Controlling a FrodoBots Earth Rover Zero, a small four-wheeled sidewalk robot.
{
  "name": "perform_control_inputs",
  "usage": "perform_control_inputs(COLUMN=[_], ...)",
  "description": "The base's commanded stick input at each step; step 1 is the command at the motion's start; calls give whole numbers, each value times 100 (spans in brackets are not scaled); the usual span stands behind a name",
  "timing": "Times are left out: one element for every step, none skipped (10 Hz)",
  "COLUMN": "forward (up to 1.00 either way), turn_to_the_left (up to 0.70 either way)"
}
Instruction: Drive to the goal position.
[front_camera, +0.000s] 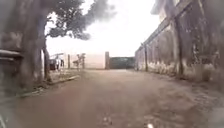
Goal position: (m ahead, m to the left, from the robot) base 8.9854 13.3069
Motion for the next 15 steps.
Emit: perform_control_inputs(forward=[70,70,70,70,70,70,70,70,70,70,70,70,70,70,70], turn_to_the_left=[0,0,0,0,0,0,0,0,0,0,0,0,0,0,0])
